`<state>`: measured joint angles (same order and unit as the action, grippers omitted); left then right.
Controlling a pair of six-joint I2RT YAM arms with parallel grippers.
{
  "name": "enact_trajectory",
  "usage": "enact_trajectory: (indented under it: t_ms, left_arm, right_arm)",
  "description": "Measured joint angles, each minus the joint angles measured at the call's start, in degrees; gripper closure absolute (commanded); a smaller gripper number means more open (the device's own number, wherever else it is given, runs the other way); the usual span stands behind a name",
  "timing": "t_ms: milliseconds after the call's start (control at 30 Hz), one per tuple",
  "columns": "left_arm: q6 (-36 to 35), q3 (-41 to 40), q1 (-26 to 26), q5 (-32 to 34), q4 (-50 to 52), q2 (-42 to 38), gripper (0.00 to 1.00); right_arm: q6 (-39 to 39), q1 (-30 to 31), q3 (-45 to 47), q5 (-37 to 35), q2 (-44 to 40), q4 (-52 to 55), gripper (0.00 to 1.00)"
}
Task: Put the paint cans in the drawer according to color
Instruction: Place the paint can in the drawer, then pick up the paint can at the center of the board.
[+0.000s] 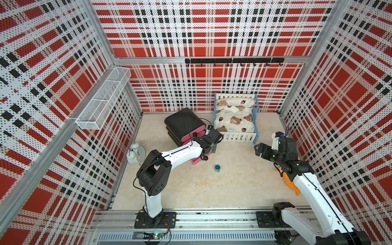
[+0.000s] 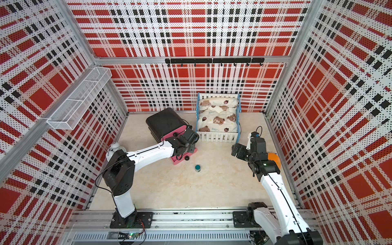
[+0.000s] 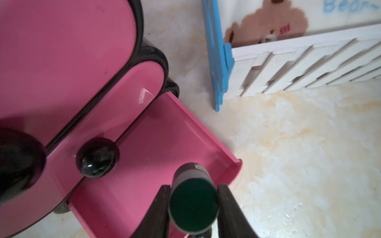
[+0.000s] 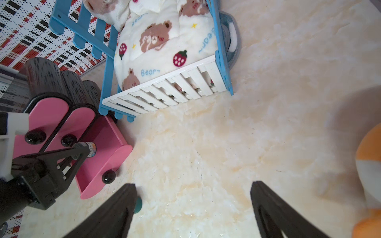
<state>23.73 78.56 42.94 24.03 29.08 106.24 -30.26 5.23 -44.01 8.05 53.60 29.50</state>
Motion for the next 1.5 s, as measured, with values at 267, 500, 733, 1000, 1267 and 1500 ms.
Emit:
enact_trajectory:
  t_ms: [267, 500, 733, 1000, 1267, 1500]
  left_arm:
    - [-0.2, -2.1, -1.7, -0.3, -2.5, 2.5, 0.87]
    - [-0.4, -4.0, -1.8, -1.1, -4.7, 4.0, 0.58]
    - [-1.6, -4.0, -1.6, -0.6, -5.5, 3.8, 0.02]
    - [-2.8, -1.0, 0.7, 1.2, -1.8, -1.8, 0.01]
    - [-3.5, 2.9, 2.2, 0.4, 0.5, -13.7, 0.01]
    - [-3.9, 4.4, -1.7, -1.6, 1.8, -24.4, 0.01]
  right_arm:
    - [-2.3, 5.1, 1.7, -0.5, 2.4, -2.4, 0.04]
    - [-3.3, 7.6, 1.7, -0.8, 4.8, -3.9, 0.05]
    - [-3.4, 10.9, 1.7, -0.8, 5.8, -6.0, 0.04]
    - [-2.6, 13.4, 0.3, -1.7, 8.5, -5.4, 0.01]
    - [-2.4, 17.1, -1.5, -2.8, 8.7, -5.4, 0.0]
    - [-3.2, 24.5, -1.7, -4.9, 12.9, -5.5, 0.02]
